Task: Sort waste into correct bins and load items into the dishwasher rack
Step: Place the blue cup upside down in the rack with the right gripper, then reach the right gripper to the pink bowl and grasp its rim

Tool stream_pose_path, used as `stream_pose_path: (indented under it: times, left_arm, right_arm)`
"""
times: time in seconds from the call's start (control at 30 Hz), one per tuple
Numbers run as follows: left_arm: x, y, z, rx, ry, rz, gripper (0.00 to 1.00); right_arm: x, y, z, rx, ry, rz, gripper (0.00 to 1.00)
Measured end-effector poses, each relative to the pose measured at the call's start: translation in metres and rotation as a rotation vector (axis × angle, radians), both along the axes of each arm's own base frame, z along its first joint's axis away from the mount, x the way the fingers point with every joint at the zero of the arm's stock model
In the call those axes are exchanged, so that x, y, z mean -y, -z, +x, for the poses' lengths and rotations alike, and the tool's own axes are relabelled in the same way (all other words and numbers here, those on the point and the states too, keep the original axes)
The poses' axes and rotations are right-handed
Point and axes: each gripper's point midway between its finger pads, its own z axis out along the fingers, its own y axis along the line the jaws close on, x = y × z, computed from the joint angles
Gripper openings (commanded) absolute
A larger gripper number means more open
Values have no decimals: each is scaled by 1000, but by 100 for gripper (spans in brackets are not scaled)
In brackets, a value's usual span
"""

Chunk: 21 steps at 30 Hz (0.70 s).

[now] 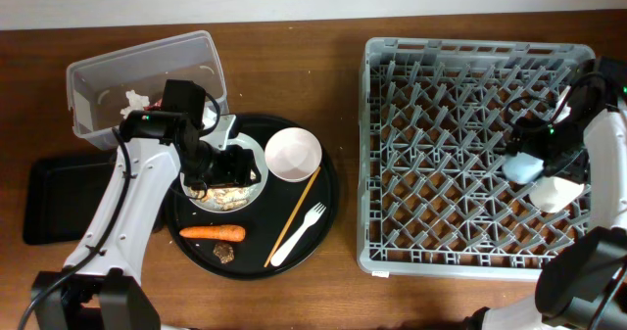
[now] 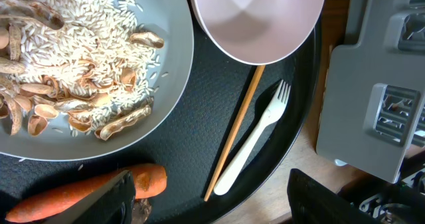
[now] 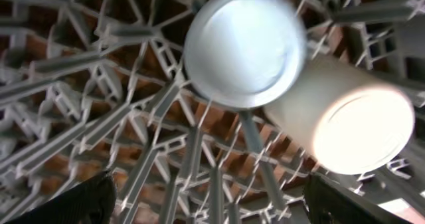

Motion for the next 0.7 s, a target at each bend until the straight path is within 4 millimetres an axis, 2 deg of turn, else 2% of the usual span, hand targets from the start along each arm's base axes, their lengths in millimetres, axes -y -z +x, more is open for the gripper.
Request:
stream_pose_path:
  times: [0.1,0.17,0.23,0.3,0.33,0.4,0.43,0.47,0.5,0.53,0.6,0.63,0.7]
  left_arm:
    - [0,0,0,0,0,0,77]
    - [0,0,2,6,-1,-1,77]
    - [0,-1,4,17,0,-1,77]
    - [0,-1,4,19,-1,-2,77]
    - [-2,0,5,18,-10,14,79]
    - [-12,4,3,-7,-58,64,82]
    - [-21,6,1,-25,-92,92,83]
    - [-28,6,0,-36,-121,102,84]
    - [-44,7,1,-51,-177,117,85]
    - [-62,8,1,-65,-241,128,85]
    - [-89,9,-1,-90,-340,133,87]
    - [-104,9,-3,-101,-396,135,87]
    - [-114,9,-5,-113,-436,133,87]
  right_arm:
    - [-18,-21,4,71,-30,75,89]
    - [-46,-48,6,168,-129,134,87]
    - [-85,-70,10,245,-265,171,84]
    - [-129,-79,14,273,-422,199,82]
    - [-172,-81,15,285,-566,227,82]
    - [-224,-86,17,330,-743,235,82]
    - [-256,-89,18,365,-847,238,83]
    - [-288,-90,15,392,-944,244,84]
    - [-307,-88,11,393,-999,245,83]
    - [-327,-86,17,425,-1037,223,83]
    - [-350,-76,28,442,-1043,195,75]
    - [-365,-58,39,428,-1026,181,70]
    - [-374,-38,53,412,-979,177,66]
